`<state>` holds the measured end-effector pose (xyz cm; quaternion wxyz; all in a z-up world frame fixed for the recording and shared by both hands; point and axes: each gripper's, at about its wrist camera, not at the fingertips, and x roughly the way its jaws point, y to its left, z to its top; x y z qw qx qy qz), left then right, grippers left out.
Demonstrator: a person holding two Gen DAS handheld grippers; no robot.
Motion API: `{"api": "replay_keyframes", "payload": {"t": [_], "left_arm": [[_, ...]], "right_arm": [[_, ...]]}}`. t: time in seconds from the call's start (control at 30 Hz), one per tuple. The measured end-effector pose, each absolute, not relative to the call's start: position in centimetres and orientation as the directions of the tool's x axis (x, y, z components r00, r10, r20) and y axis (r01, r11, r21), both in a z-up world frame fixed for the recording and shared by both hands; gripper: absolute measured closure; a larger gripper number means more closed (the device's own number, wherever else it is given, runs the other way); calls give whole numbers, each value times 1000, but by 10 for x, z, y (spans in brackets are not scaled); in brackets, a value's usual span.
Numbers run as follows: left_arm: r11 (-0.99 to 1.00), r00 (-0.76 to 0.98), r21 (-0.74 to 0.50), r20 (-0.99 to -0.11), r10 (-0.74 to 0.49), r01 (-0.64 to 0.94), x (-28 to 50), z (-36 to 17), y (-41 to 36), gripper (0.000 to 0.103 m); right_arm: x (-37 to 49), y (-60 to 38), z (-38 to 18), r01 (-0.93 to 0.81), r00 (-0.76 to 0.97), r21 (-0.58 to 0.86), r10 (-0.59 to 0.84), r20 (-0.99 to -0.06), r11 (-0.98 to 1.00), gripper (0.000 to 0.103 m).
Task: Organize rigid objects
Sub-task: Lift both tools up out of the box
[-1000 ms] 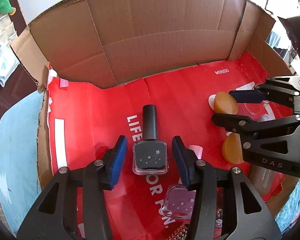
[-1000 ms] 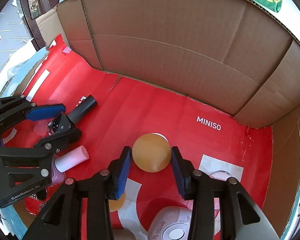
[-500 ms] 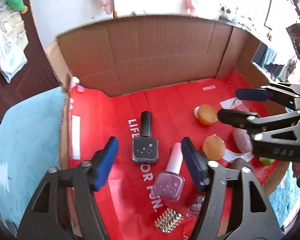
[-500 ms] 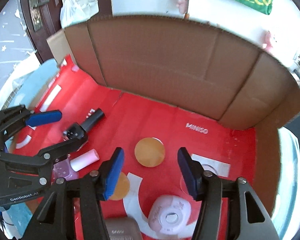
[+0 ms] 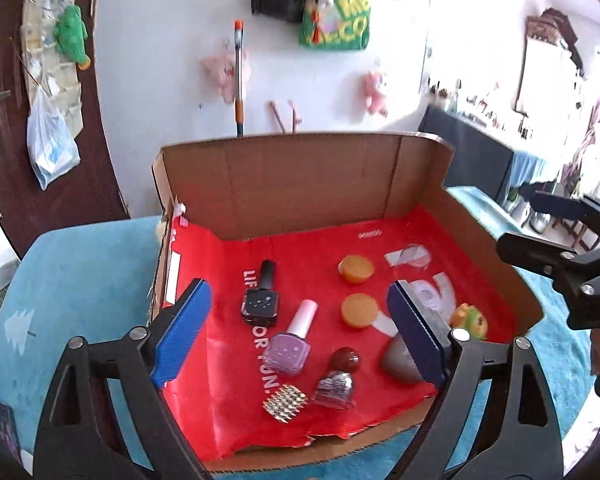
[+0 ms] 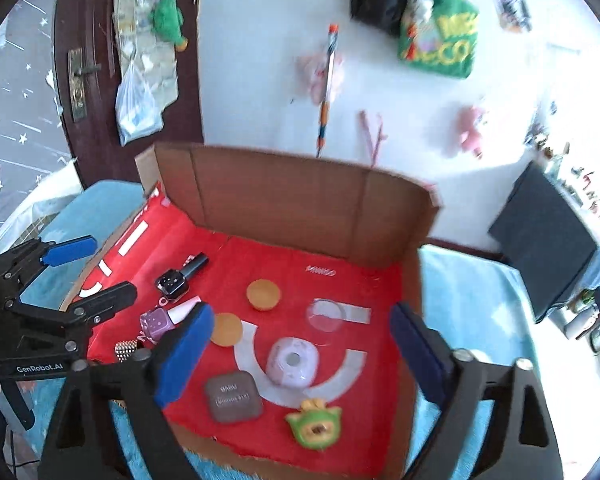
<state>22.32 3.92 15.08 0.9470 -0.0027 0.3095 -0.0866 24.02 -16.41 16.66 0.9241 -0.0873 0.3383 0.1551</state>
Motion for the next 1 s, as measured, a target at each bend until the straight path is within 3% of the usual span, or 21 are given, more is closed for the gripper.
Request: {"api": "replay_keyframes", "payload": {"t": [0.07,0.37,1.0], "left_arm": [[987,819,-71,-551,-161,147,214,152,38,9],[991,863,-48,-488,-129,121,191,143,23,5],[999,894,19,-447,-23,35,192,94,15,5]], "right_arm": [[226,-175,170,-311,750,-36,222,-623,950,0],[190,-203,152,-224,828,-38,169,-535,974,0],[194,-183,83,-207,864,-88,140,-483,974,0]]}}
